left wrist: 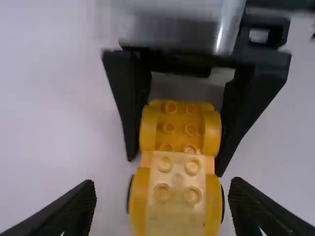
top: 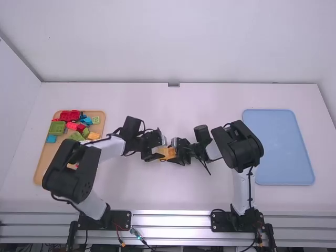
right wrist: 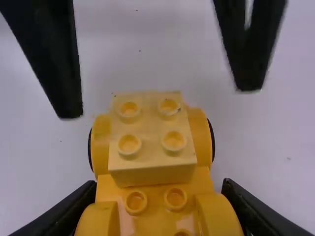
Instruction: Assemble lego blocks to make yellow taxi
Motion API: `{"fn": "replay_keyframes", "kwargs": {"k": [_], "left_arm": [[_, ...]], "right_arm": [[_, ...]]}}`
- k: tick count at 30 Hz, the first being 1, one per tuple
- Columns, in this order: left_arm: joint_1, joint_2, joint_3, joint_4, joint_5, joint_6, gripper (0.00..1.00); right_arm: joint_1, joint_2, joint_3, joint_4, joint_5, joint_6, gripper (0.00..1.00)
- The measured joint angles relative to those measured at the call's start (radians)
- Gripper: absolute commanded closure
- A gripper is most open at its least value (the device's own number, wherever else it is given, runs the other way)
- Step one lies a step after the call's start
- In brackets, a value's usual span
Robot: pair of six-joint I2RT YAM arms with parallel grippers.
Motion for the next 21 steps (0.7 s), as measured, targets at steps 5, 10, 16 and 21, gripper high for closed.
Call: {"fn": "replay_keyframes", "kwargs": {"k": [5, 10, 16, 21], "left_arm": [[0.0, -0.039, 0.0, -0.008, 0.031, -0.027, 0.98], [-0.002, 0.009, 0.0, 0.001, 0.046, -0.037, 0.98], [-0.002, 0.08, 0.001, 0.013, 0.095, -0.041, 0.98], [-0.002, 0.085, 0.021, -0.047, 0.083, -0.041, 0.98]], "right_arm": [[0.0, 0.0, 0.0, 0.0, 0.0, 0.0, 0.35], [0.0, 0.0, 0.0, 0.001, 0.0, 0.0, 0.35], [0.0, 0.0, 0.0, 0.0, 0.0, -0.001, 0.35], [0.002, 0.0, 0.0, -0.001, -0.004, -0.001, 0.35]]}}
